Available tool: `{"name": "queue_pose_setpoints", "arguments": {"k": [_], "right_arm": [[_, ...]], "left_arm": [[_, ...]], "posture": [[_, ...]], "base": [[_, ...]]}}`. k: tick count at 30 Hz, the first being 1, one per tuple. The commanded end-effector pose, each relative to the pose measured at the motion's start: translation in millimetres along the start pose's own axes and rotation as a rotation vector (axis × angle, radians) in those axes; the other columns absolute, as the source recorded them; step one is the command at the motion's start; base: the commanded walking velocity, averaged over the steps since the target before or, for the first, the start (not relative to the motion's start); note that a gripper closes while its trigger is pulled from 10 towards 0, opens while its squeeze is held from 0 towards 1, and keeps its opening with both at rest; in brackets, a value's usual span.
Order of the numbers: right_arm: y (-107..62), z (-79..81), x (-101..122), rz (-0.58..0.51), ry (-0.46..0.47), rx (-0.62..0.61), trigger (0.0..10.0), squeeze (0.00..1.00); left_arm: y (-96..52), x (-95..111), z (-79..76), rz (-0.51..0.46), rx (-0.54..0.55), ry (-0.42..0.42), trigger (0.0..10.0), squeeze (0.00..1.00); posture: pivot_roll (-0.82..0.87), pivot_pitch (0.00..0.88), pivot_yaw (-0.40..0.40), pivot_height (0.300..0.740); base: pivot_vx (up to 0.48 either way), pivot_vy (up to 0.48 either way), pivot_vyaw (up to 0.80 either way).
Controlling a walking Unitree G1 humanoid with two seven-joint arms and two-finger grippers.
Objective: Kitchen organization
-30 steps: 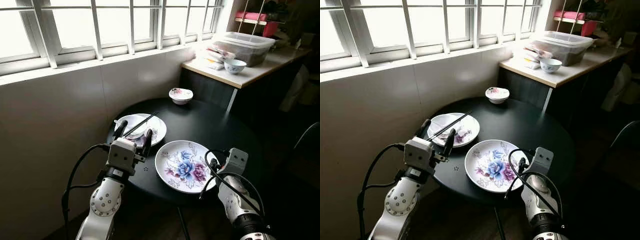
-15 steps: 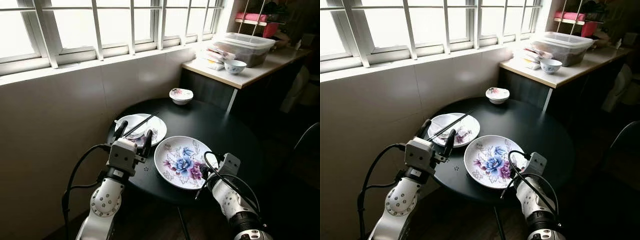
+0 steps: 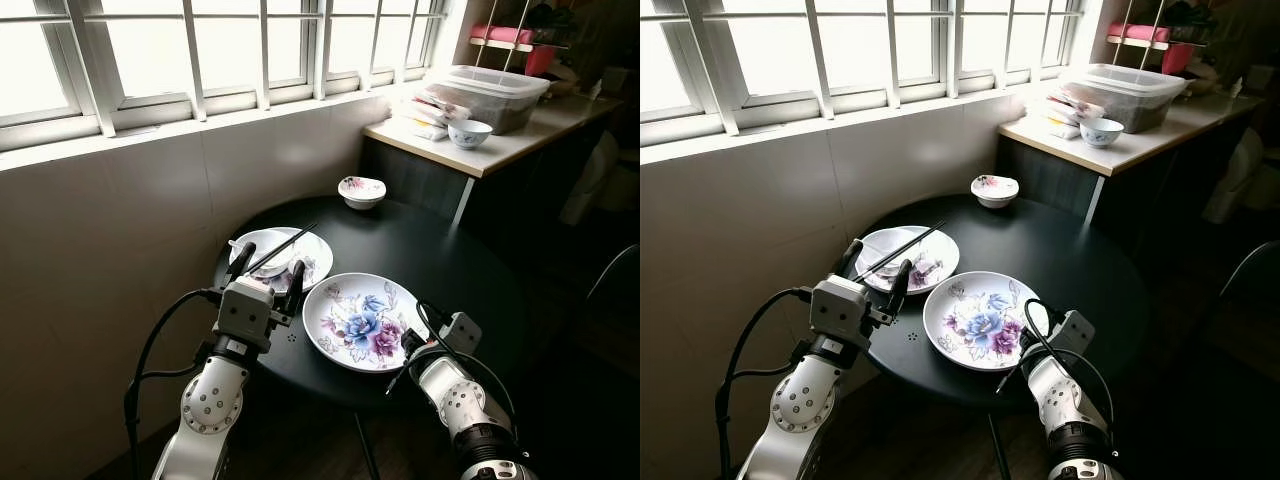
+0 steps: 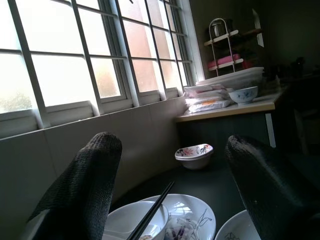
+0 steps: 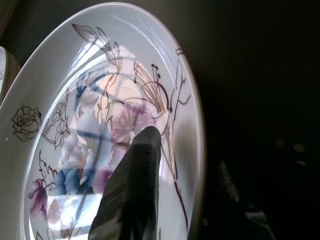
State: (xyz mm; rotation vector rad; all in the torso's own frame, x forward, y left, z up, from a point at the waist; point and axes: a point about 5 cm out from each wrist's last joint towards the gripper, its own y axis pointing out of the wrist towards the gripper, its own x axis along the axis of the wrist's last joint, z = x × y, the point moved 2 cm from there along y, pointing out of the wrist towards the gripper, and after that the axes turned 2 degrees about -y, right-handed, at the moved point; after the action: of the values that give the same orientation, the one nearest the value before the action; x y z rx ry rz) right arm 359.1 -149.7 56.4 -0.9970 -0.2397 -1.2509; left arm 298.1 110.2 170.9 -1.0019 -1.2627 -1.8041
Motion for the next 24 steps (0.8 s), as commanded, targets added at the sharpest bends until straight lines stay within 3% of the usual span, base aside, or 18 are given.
{"name": "queue_pose_setpoints", "arguments": {"k": [1,9,13,15,17,19,20,21,22,24], "right_arm": [[-1.2,-0.2,3,-0.006,0.045,-0.010,0.0,0.00],[-6.0,-3.1,19,-0.124,0.139,-0.049,0.0,0.00],[-14.2,-8.2,40,-0.275,0.093,-0.115,0.0,0.00],[-16.0,-10.4,43,-0.299,0.081,-0.143,0.0,0.00],[-28.5,-5.5,72,-0.484,-0.050,-0.159,0.0,0.00],[-33.1,-1.1,81,-0.545,-0.093,-0.148,0.0,0.00],[-44.0,13.0,99,-0.676,-0.195,-0.101,0.0,0.00],[-44.0,13.0,99,-0.676,-0.195,-0.101,0.0,0.00],[-54.4,32.0,113,-0.786,-0.284,-0.023,0.0,0.00],[-57.5,39.0,116,-0.814,-0.307,0.009,0.0,0.00]], "left_arm": [[2.1,0,-1.0,0.002,-0.003,0.004,10.0,0.00],[2.4,0,-1.3,0.001,-0.005,0.004,10.0,0.00],[2.7,0,-1.2,0.001,-0.006,0.005,10.0,0.00],[2.8,0,-1.2,0.001,-0.006,0.006,10.0,0.00],[2.8,0,-1.2,0.000,-0.006,0.005,10.0,0.00],[2.7,0,-1.1,0.000,-0.005,0.005,10.0,0.00],[2.6,0,-1.0,0.000,-0.004,0.004,10.0,0.00],[2.6,0,-1.0,0.000,-0.004,0.004,10.0,0.00],[2.5,0,-0.9,0.001,-0.003,0.004,10.0,0.00],[2.4,-1,-0.8,0.002,-0.003,0.004,10.0,0.00]], "posture": [[0.06,0.000,-0.066,0.740],[0.06,0.000,-0.064,0.740],[0.06,0.000,-0.063,0.740],[0.06,0.000,-0.063,0.740],[0.06,0.000,-0.063,0.740],[0.06,0.000,-0.063,0.740],[0.06,0.000,-0.063,0.740],[0.06,0.000,-0.063,0.740],[0.06,0.000,-0.064,0.740],[0.06,0.000,-0.064,0.740]], "base": [[0.000,0.000,0.00],[0.000,0.000,0.00],[0.000,0.000,0.00],[0.000,0.000,0.00],[0.000,0.000,0.00],[0.000,0.000,0.00],[0.000,0.000,0.00],[0.000,0.000,0.00],[0.000,0.000,0.00],[0.000,0.000,0.00]]}}
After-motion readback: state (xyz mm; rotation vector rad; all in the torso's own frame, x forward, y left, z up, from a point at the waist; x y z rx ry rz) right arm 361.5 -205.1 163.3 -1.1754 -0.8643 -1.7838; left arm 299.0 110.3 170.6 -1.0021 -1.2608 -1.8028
